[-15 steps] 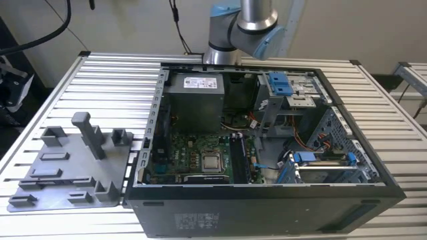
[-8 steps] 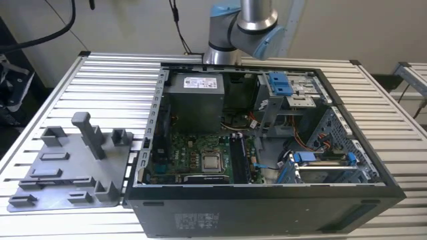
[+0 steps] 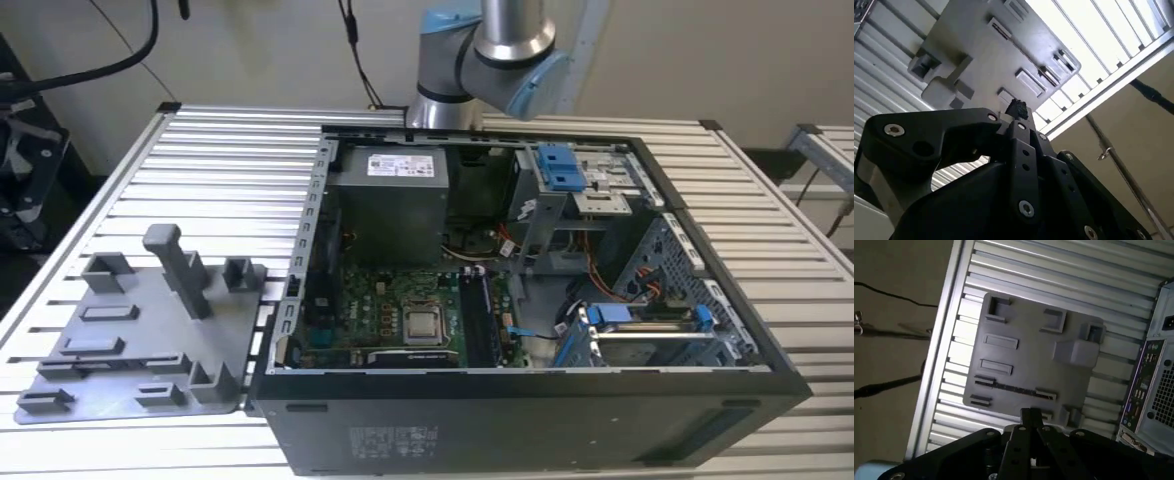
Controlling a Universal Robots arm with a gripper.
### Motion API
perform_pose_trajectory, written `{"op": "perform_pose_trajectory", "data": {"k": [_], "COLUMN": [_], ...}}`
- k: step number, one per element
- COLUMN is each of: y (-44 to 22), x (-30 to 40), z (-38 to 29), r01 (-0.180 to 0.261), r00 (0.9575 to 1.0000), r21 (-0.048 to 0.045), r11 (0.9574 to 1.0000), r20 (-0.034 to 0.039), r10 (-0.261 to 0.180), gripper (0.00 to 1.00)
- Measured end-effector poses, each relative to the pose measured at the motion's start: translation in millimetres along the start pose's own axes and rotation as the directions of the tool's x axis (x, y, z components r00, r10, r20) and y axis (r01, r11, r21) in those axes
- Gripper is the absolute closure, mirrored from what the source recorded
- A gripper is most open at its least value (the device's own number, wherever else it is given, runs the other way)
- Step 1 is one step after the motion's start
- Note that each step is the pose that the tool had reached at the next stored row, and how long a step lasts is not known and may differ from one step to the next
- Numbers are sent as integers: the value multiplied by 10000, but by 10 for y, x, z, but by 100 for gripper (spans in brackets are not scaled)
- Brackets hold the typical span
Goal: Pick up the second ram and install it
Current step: 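Pick up the second ram and move it above second insertion slot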
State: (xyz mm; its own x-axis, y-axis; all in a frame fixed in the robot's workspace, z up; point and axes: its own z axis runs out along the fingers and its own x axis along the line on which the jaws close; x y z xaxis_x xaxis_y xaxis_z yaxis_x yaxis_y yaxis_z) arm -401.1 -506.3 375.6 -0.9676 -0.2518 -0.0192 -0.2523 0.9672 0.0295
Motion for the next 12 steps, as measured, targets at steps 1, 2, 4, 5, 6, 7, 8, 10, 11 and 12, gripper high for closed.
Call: {"op": "perform_pose_trajectory", "data": {"k": [1, 2, 4, 5, 6, 7, 8, 10, 11, 12], "y": [0, 1, 2, 2, 3, 3, 3, 2, 3, 3], "x": [0, 0, 0, 1, 1, 0, 1, 0, 0, 0], "z": [0, 1, 0, 0, 1, 1, 1, 0, 0, 1], "r01": [178, 351, 707, 881, 1058, 1237, 1414, 1787, 1963, 2139], "r00": [9998, 9994, 9975, 9961, 9944, 9923, 9899, 9839, 9805, 9768], "r21": [-2, -2, -1, -4, -5, -7, -9, -18, -21, -24], "r11": [9998, 9994, 9975, 9961, 9944, 9923, 9899, 9839, 9805, 9769], "r20": [-5, -10, -24, -30, -35, -40, -46, -56, -61, -66], "r10": [-178, -351, -707, -881, -1058, -1237, -1414, -1787, -1963, -2139], "gripper": [89, 89, 89, 89, 89, 89, 89, 89, 89, 89]}}
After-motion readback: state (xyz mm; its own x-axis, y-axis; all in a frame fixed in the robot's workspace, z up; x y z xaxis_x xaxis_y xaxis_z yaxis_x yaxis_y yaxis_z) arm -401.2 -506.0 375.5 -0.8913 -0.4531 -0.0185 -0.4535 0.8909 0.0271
